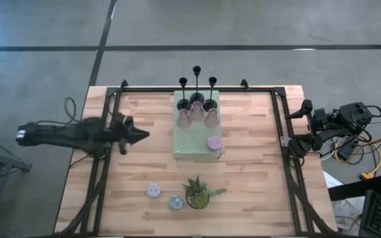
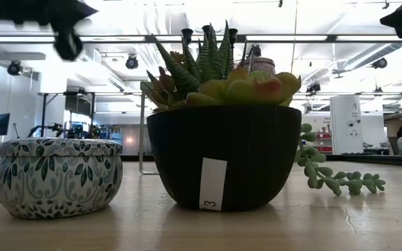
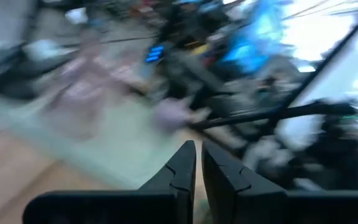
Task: Pick & Place candle stick holders
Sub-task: Put the red patterned scented candle on the shelf
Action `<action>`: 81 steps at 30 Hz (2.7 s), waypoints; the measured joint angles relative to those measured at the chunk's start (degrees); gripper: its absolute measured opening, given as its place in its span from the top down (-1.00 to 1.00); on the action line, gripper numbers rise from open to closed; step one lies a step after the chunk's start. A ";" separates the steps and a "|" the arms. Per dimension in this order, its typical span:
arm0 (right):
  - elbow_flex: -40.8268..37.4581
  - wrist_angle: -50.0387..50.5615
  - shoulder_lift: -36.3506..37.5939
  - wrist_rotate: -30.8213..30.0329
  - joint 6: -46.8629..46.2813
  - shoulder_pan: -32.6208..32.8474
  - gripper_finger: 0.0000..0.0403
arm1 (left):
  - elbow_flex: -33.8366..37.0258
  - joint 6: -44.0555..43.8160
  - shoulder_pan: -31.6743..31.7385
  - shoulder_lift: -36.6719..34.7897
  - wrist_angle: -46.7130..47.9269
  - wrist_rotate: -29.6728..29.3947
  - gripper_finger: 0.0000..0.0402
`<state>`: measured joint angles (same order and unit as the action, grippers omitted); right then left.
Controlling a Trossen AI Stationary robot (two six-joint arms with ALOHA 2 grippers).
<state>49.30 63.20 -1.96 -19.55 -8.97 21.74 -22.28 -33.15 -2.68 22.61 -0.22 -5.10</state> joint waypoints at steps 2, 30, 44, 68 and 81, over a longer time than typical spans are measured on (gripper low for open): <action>0.00 0.00 0.00 0.00 0.00 0.00 -0.82 | -4.26 -0.27 0.00 0.02 -0.04 4.56 0.85; -0.02 0.00 0.02 0.02 0.02 0.00 -0.82 | -73.67 24.36 -1.18 38.28 65.52 30.20 0.85; -0.02 -0.02 0.02 0.00 0.02 0.00 -0.82 | -86.19 23.81 -10.72 45.69 90.34 17.78 0.85; -0.02 -0.01 0.02 0.01 0.02 -0.02 -0.82 | -82.34 24.32 -23.01 54.70 90.24 19.96 0.10; -0.02 0.00 0.02 0.00 0.02 -0.02 -0.82 | -69.79 29.82 -23.04 60.14 85.27 16.63 -0.08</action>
<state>49.28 63.20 -1.93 -19.55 -8.95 21.71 -92.07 -3.32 -25.71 82.75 85.05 11.54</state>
